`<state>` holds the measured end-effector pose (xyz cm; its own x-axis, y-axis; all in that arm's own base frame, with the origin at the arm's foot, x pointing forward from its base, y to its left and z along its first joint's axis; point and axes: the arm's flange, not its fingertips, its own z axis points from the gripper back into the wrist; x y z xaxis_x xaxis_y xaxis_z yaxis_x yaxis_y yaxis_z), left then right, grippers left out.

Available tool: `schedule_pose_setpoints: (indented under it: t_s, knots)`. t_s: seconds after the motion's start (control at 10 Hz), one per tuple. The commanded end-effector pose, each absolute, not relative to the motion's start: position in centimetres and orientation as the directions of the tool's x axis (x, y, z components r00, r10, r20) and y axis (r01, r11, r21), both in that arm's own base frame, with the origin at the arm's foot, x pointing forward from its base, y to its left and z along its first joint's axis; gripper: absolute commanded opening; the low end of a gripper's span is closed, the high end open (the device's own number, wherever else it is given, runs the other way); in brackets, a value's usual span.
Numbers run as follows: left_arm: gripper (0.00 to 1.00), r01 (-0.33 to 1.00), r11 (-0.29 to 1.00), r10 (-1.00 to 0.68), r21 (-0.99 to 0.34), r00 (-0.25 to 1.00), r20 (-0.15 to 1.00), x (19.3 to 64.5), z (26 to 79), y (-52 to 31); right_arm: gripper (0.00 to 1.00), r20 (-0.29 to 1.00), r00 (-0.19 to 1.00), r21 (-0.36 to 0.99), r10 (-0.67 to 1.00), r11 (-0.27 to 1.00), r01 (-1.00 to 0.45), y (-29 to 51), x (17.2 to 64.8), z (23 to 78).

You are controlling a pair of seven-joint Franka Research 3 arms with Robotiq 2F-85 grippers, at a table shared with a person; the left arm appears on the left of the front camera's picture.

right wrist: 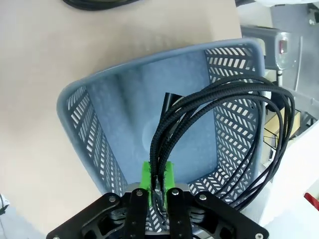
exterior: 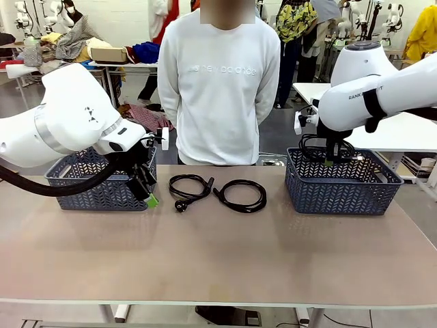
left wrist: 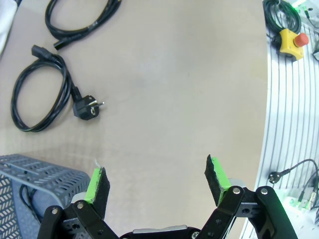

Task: Organize the cables according to human instructions.
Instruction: Pick up a bundle of cables and place it in the basket indicated by the human.

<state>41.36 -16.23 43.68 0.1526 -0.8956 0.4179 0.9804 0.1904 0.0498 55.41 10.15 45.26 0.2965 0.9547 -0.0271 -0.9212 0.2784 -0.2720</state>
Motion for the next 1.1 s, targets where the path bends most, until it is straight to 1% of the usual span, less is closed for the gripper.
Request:
schedule_pose_setpoints:
  t_s: [0.0,0.4,0.5,0.6,0.7,0.8,0.9,1.0]
  knots:
    - [1.0,0.978,0.204,-0.889,0.05,0.164,0.428,41.3,43.7,-16.1,0.12,0.004,0.275,-0.261,0.961,0.266,-0.928,9.5,56.6,45.6]
    - [1.0,0.978,0.204,-0.889,0.05,0.164,0.428,41.3,43.7,-16.1,0.12,0.008,0.253,-0.241,0.967,0.248,-0.939,9.5,57.6,44.5]
    - [1.0,0.978,0.204,-0.889,0.05,0.164,0.428,41.3,43.7,-16.1,0.24,-0.006,0.259,-0.229,0.966,0.251,-0.94,9.5,57.9,44.2]
    - [1.0,0.978,0.204,-0.889,0.05,0.164,0.428,41.3,43.7,-16.1,0.32,-0.008,0.274,-0.231,0.962,0.264,-0.936,9.6,58.2,44.0]
    - [1.0,0.978,0.204,-0.889,0.05,0.164,0.428,41.3,43.7,-16.1,0.44,-0.004,0.28,-0.226,0.96,0.271,-0.935,9.5,58.3,44.1]
    - [1.0,0.978,0.204,-0.889,0.05,0.164,0.428,41.3,43.7,-16.1,0.52,-0.003,0.285,-0.224,0.959,0.277,-0.934,9.5,58.3,44.2]
    - [1.0,0.978,0.204,-0.889,0.05,0.164,0.428,41.3,43.7,-16.1,0.46,0.003,0.29,-0.221,0.957,0.283,-0.933,9.4,58.3,44.5]
    - [1.0,0.978,0.204,-0.889,0.05,0.164,0.428,41.3,43.7,-16.1,0.72,0.002,0.291,-0.21,0.957,0.285,-0.935,9.4,58.3,44.6]
